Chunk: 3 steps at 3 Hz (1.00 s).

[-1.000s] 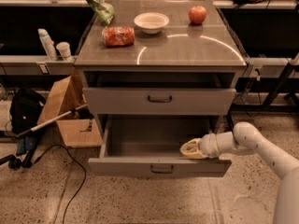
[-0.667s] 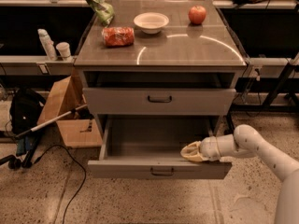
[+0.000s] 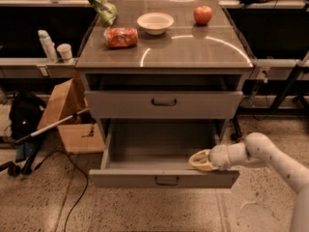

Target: Open middle drawer

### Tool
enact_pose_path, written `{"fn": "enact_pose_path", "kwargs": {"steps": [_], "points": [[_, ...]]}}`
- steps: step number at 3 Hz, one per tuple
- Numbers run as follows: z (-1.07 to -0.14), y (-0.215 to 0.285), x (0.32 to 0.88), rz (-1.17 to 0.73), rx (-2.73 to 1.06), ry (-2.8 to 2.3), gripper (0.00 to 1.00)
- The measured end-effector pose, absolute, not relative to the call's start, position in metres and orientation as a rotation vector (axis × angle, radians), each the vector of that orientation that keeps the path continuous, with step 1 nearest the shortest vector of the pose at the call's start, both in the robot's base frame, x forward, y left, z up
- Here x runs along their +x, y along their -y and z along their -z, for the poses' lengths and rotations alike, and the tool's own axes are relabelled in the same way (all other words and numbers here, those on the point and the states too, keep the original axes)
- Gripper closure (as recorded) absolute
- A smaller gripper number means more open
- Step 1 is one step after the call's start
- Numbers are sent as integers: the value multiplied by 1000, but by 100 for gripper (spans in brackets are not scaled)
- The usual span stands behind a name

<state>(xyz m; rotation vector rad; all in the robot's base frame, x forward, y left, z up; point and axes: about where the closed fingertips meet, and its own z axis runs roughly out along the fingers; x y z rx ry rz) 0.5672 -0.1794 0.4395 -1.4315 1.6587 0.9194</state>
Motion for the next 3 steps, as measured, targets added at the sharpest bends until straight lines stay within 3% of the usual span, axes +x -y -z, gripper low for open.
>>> {"fn": "enact_pose_path", "kwargs": {"steps": [3], "points": [[-441, 188, 546, -957, -1393, -1675, 100]]}}
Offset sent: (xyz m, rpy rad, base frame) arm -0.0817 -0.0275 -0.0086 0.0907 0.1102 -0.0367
